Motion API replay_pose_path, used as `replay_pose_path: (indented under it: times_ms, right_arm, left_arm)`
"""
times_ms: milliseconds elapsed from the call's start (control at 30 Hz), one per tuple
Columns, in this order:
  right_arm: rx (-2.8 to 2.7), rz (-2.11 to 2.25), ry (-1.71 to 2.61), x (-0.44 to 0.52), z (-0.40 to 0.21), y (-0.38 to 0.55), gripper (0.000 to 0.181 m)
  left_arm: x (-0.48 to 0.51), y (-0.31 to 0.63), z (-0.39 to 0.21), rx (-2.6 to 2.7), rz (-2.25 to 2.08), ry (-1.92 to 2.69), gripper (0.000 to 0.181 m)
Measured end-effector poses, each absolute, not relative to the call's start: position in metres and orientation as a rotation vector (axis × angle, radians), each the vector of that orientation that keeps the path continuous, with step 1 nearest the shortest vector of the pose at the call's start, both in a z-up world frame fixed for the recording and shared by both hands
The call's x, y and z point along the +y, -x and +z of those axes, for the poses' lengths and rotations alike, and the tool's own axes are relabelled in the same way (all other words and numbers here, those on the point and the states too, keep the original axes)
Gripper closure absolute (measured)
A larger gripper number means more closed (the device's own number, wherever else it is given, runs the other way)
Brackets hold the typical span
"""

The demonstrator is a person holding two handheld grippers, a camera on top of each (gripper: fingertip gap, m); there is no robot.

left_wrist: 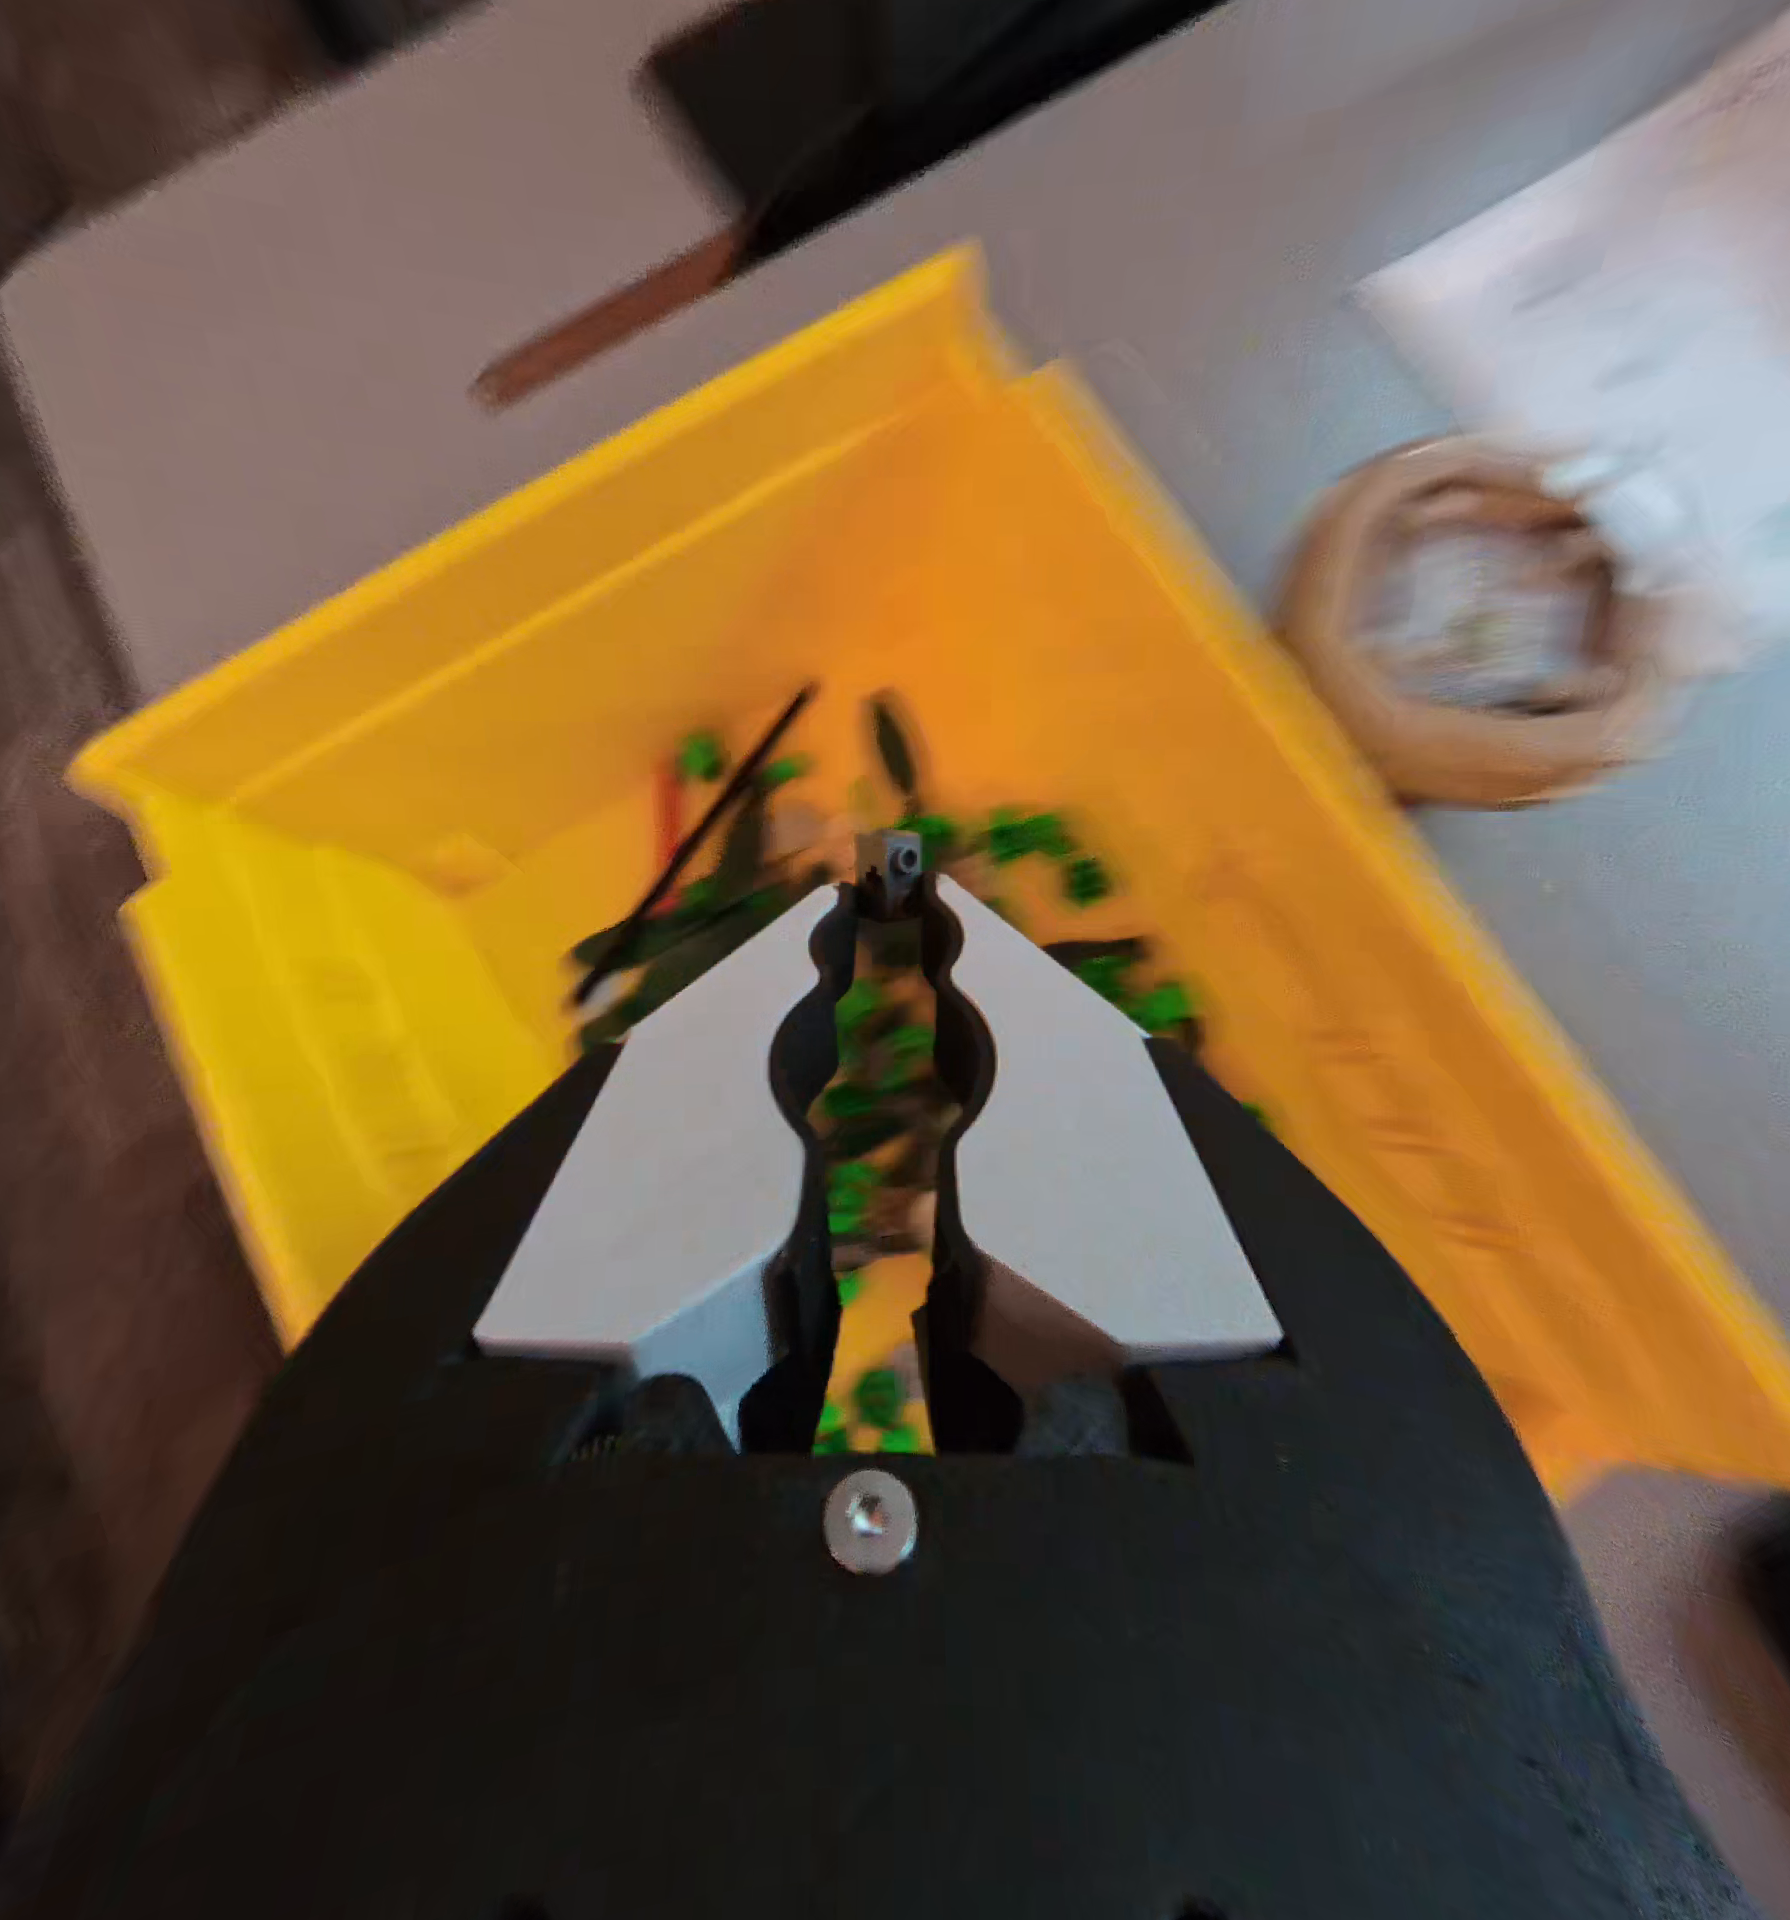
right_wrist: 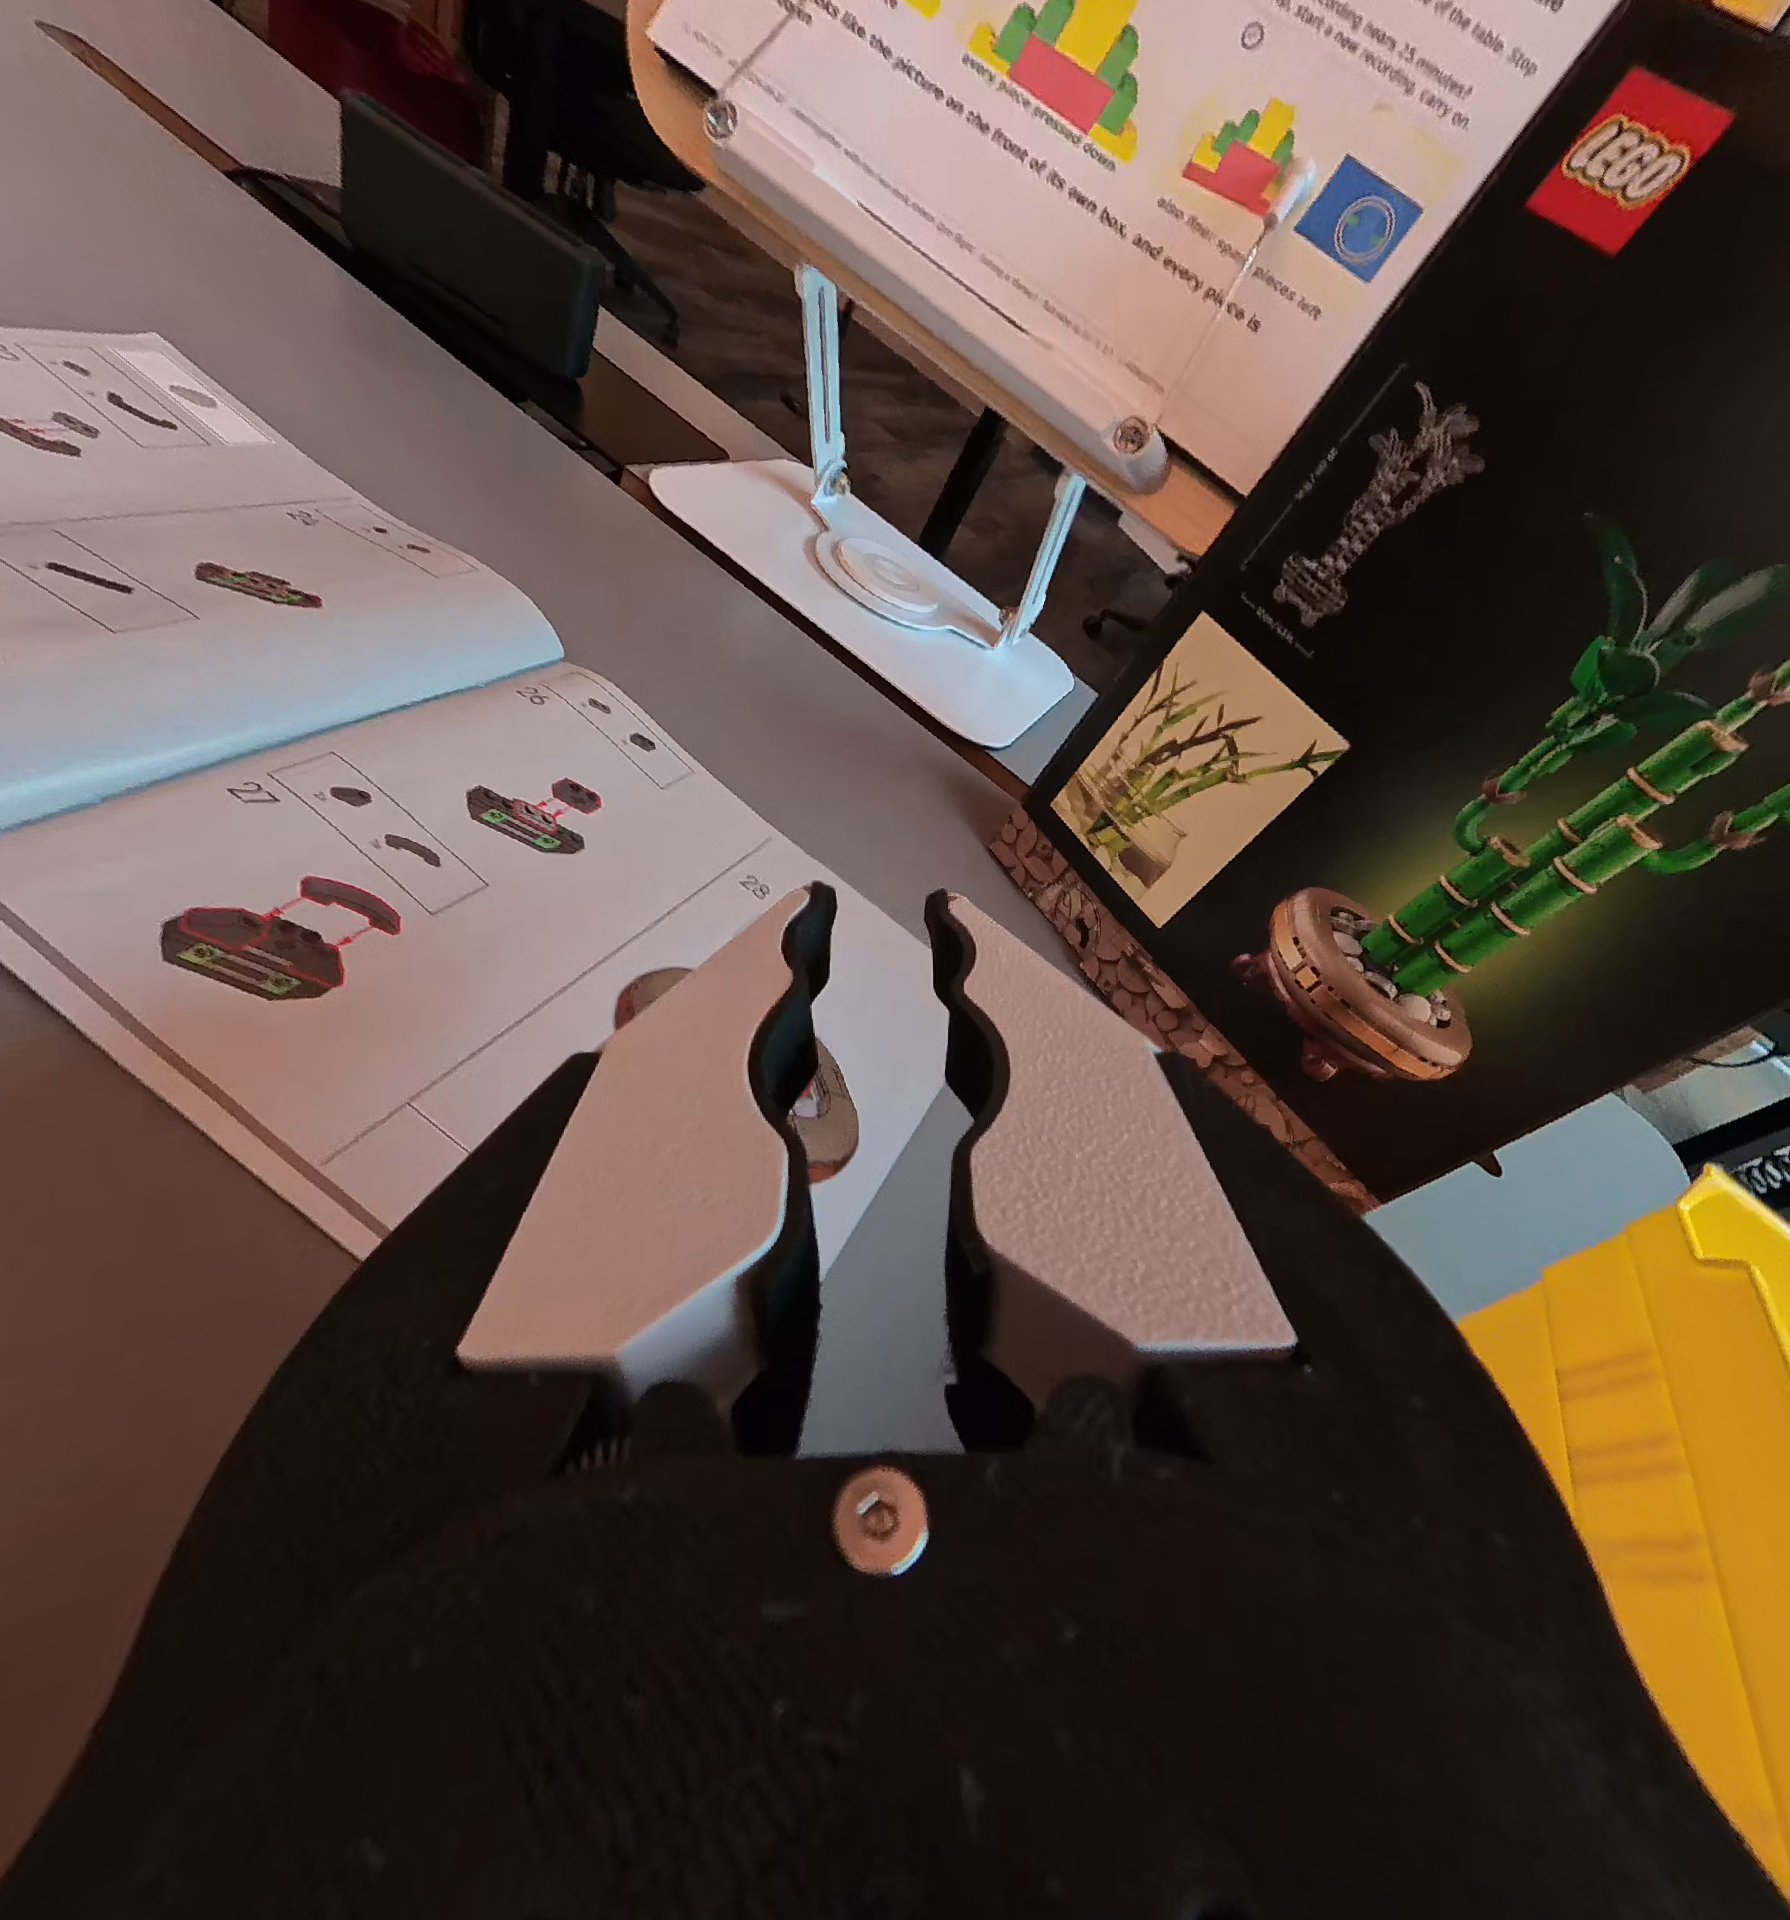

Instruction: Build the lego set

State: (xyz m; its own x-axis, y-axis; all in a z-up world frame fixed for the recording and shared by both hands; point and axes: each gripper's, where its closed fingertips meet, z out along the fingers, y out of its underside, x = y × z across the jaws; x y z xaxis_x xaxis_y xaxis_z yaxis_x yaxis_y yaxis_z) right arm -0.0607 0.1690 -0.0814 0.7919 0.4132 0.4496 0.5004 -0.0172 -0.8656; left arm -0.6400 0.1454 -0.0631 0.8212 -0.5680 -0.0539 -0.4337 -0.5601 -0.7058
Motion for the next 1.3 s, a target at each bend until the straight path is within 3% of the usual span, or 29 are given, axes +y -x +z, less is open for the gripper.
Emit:
replay_pose_path:
  times_ms: [33,200,500,667,767,867,1100,1200,1300]
  right_arm:
    - [-0.743,-0.076,1.623,0.168,-0.079,0.064,0.164]
    - [-0.760,-0.085,1.580,0.166,-0.068,0.073,0.164]
    - [-0.790,0.145,1.493,0.147,-0.049,0.098,0.163]
    - [-1.240,0.860,1.399,0.049,-0.048,0.207,0.158]
    - [-1.433,0.825,1.349,0.024,-0.059,0.243,0.143]
    - [-1.544,0.746,1.296,0.009,-0.065,0.266,0.143]
    - [-1.579,0.404,1.129,0.012,-0.058,0.277,0.155]
    - [-1.600,0.373,1.095,0.007,-0.056,0.278,0.168]
    - [-1.605,0.389,1.129,0.007,-0.060,0.278,0.169]
  left_arm:
    - [0.128,0.611,-0.046,0.804,-0.342,2.187,0.171]
    - [0.030,0.456,-0.003,1.177,-0.808,1.940,0.171]
    - [-0.015,0.279,-0.077,1.570,-1.115,2.012,0.171]
    - [-0.009,0.261,-0.094,1.642,-1.375,2.201,0.171]
    - [-0.008,0.257,-0.088,1.584,-1.634,2.323,0.171]
    - [-0.002,0.259,-0.080,1.533,-1.808,2.363,0.171]
    - [0.000,0.267,-0.065,1.463,-2.031,2.414,0.171]
    - [-0.001,0.267,-0.066,1.459,-2.053,2.428,0.171]
    - [-0.001,0.268,-0.069,1.455,-2.051,2.440,0.171]
